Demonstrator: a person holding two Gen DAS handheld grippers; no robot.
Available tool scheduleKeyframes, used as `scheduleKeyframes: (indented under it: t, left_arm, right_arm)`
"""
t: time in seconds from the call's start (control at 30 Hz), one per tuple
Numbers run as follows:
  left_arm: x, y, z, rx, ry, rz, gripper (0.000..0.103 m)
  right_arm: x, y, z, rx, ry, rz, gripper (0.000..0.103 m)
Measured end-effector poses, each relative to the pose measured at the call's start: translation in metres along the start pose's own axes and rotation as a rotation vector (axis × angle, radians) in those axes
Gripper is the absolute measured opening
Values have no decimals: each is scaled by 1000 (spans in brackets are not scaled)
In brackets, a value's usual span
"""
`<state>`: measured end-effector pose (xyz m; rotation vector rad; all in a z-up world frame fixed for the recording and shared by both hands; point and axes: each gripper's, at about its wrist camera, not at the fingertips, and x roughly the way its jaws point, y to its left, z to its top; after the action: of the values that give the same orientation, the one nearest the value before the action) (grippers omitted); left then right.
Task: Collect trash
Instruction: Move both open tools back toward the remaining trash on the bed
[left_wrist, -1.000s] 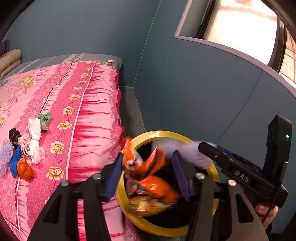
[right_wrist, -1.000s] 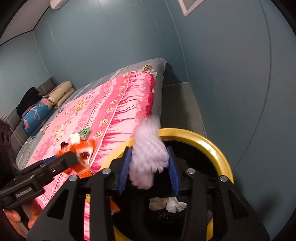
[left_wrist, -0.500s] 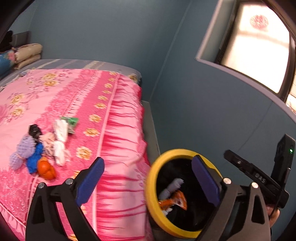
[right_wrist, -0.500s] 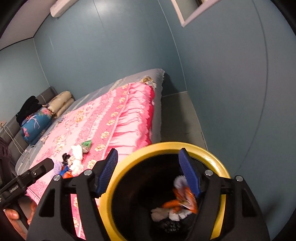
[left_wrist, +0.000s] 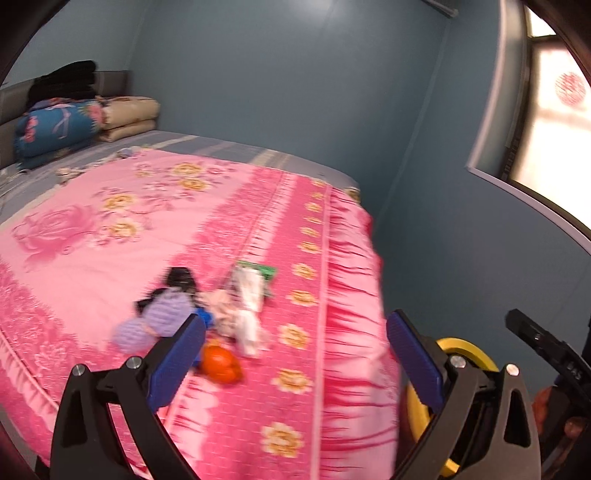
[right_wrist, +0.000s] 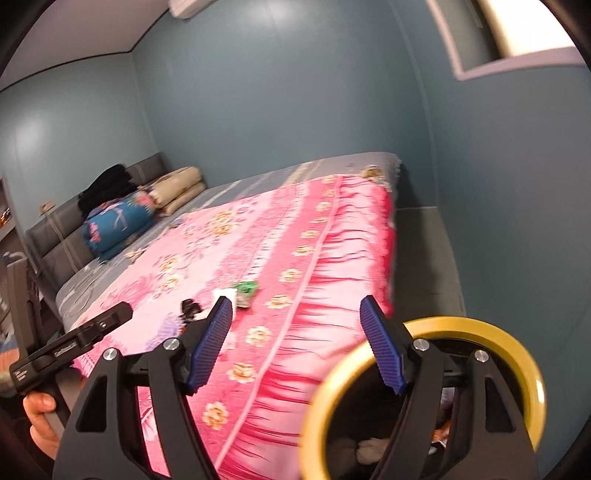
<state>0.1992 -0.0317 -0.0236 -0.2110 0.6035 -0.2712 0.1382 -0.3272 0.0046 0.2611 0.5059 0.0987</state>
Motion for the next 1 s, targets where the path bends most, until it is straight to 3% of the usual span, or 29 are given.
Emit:
scheduleKeyframes:
  t: [0.33,0.57,1.0]
  left_arm:
    - [6,88,-3,-124,15,122,95]
    - [28,130,-10,-140,55,189,95]
    - [82,188,-34,-197,174,213,95]
  right_arm:
    - [53,61,-10,-77,77,90,69]
    - [102,94,-31,-124,154,133,69]
    - [185,132,-70,-148,323,154,69]
